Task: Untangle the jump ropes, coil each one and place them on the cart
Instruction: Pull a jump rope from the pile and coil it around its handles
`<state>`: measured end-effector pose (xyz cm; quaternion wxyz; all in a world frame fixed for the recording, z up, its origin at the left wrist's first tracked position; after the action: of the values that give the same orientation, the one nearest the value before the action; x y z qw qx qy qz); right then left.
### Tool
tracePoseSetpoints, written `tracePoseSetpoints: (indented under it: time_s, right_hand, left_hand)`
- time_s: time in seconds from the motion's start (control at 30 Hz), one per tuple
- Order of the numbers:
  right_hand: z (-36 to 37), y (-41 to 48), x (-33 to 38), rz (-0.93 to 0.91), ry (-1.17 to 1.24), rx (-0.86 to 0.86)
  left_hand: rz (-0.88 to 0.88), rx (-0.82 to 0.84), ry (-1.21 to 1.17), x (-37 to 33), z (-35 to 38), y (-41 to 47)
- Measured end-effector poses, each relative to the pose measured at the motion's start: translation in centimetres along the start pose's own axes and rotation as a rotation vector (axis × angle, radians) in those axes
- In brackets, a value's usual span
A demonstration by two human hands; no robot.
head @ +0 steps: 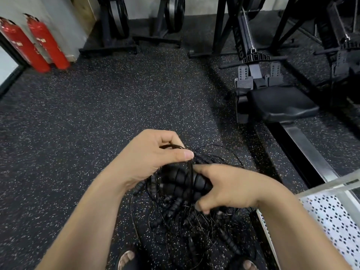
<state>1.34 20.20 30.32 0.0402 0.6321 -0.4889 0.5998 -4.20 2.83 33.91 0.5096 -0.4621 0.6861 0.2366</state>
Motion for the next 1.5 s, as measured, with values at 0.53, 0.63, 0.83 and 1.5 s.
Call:
tracePoseSetpoints:
  time_s: [0.53, 0.63, 0.83, 1.5]
  right_hand:
    - [-3.5, -1.6, 1.5, -0.354, 0.746, -0.339]
    - [-4.4, -1.3, 0.4, -0.282, 0.765, -0.563]
    - [-5.5, -0.9, -2.1, -0.026, 0.356, -0.834]
    - [-1.4, -2.2, 2.0, -0.407, 0.676, 0.158]
  left_hand:
    - [-0.197, -0.014, -0.105, 3.0, 1.9, 1.2]
    - [-0.204, 0.019, -0.004, 2.5, 2.1, 1.3]
    - [-0.192, 0.001, 0.226, 1.7, 2.0, 0.7]
    - [-0.093, 0.017, -0.371, 1.7, 1.2, 0.5]
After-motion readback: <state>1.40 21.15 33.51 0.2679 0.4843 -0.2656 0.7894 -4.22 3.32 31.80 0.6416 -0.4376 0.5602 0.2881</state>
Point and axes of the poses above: each hand's wrist, its own y-axis towards the middle knuckle, its own z-axis out of the palm, x = y × z, the point moved 5 cm from there along y, towards the middle knuckle, and after that the axes turned 4 degrees about y, right-handed, at the moved point
